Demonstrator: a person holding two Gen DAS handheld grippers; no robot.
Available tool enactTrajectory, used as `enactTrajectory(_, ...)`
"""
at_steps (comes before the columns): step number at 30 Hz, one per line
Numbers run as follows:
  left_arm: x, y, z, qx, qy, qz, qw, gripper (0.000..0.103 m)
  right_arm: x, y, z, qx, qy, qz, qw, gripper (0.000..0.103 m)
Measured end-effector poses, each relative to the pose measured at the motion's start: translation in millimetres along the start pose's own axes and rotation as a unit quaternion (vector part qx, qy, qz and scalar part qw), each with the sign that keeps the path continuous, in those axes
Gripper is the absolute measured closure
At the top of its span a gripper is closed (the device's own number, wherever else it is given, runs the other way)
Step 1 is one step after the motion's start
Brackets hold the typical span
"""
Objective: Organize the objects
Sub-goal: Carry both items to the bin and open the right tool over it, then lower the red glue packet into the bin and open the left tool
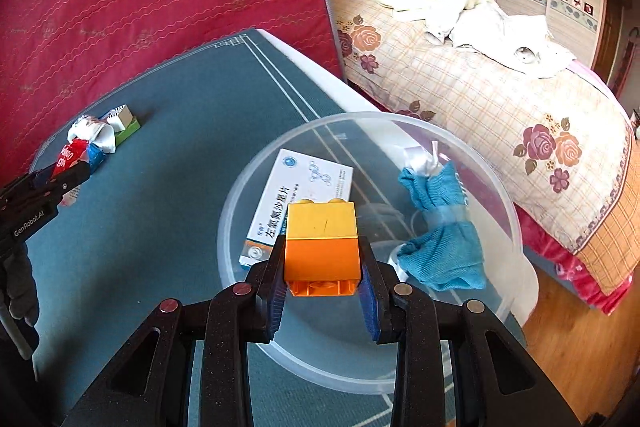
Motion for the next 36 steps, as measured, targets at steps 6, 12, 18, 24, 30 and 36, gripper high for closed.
enactTrajectory(6, 4, -21, 2, -0.004, 0.005, 0.018, 0.9998, 0.059, -2, -11, 7, -0.013, 0.014, -0.007, 1.0, 0.07)
enactTrajectory(12, 8, -38, -1, -0.002, 0.006, 0.037, 0.9993, 0.059, 2, -18, 11, -0.02, 0.012, -0.011, 1.0, 0.065)
enactTrajectory(18, 15, -66, -9, -0.003, 0.004, 0.068, 0.9977, 0.059, 12, -32, 5, -0.037, -0.01, -0.008, 0.999, 0.064)
enactTrajectory(24, 12, -101, -13, -0.023, 0.011, 0.087, 0.9959, 0.059, 18, -49, -2, -0.058, -0.029, -0.001, 0.998, 0.058)
enactTrajectory(30, 7, -139, -16, -0.045, 0.02, 0.11, 0.9927, 0.058, 16, -67, -2, -0.07, -0.039, 0.004, 0.997, 0.054)
enactTrajectory(36, -4, -175, -22, -0.064, 0.033, 0.128, 0.9891, 0.058, 12, -82, -4, -0.07, -0.042, 0.006, 0.997, 0.053)
Point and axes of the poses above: each gripper's, at about its wrist camera, not at the fingertips, and x roughly against the way its jaws point, y to its left, z to its underside, the point moved 5 cm from there along -x, roughly the way its jaws point, and after that the axes turned 1 degree about -y, right-handed, at the moved point
